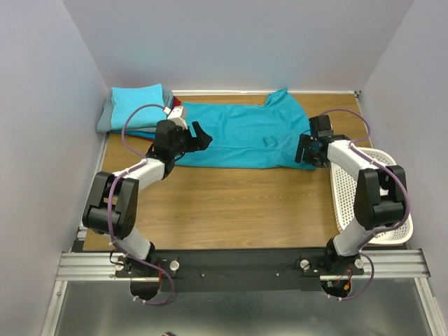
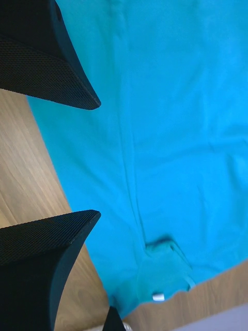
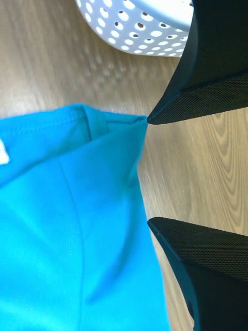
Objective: Fold and stack the t-shirts
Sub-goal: Fold the tshirt
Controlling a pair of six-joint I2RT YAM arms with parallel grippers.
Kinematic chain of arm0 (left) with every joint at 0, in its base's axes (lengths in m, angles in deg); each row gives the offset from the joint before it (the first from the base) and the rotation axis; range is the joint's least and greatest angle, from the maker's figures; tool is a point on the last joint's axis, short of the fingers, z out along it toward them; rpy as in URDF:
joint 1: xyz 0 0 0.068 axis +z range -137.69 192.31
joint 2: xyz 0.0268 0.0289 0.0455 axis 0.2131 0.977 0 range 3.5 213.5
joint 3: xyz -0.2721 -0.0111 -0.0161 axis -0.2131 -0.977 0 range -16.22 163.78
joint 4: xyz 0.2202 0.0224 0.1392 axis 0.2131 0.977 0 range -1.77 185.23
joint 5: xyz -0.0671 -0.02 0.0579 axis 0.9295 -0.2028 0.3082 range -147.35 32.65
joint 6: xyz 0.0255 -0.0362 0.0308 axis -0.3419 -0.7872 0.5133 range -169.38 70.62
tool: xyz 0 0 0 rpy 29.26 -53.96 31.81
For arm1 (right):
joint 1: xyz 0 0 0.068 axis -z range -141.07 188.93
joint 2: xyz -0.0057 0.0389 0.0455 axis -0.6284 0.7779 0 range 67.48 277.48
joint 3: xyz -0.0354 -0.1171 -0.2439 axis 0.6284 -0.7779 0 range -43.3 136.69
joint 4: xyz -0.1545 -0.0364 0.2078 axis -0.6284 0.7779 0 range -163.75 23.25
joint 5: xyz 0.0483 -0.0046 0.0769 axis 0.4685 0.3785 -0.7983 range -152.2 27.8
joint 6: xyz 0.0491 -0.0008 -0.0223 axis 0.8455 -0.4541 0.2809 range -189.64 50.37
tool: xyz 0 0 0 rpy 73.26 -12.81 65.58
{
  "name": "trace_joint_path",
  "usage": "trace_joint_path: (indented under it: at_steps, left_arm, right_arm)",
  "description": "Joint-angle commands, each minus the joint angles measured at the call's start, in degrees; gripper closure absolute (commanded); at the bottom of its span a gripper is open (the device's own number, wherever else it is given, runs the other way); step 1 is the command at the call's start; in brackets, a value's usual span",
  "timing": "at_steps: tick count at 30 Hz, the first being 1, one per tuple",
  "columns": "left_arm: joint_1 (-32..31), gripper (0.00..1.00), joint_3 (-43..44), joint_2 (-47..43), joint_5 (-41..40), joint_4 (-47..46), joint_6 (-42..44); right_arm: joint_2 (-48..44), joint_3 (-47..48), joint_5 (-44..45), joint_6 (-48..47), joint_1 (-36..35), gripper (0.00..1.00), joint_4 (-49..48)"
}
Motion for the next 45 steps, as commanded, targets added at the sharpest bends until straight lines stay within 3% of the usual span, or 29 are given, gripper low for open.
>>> trace_joint_path:
  at_steps: [1, 11, 24, 37, 45]
  left_arm:
    - [-3.2, 0.14, 3.9, 0.1, -4.1, 3.4, 2.3]
    - [-6.9, 0.14, 3.7, 7.1, -4.9, -3.0, 1.6]
    - [-8.9, 0.14, -1.6, 8.6, -11.5, -4.3, 1.9]
    - [-9.0, 0.14, -8.5, 7.4, -13.8, -5.5, 0.3]
    - [-9.2, 0.14, -14.2, 5.4, -15.6, -5.6, -2.8]
  right_arm:
    - [-2.6, 2.4, -4.3, -1.4, -0.7, 0.20, -1.4]
    - [5.1, 8.6, -13.5, -2.1, -1.9, 0.20, -7.0]
    - [12.2, 5.2, -18.7, -0.7, -3.4, 0.20, -12.9]
    - [10.5, -4.4, -19.9, 1.7, -3.5, 0.20, -11.5]
    - [4.8, -11.7, -18.7, 5.0, -3.6, 0.20, -10.6]
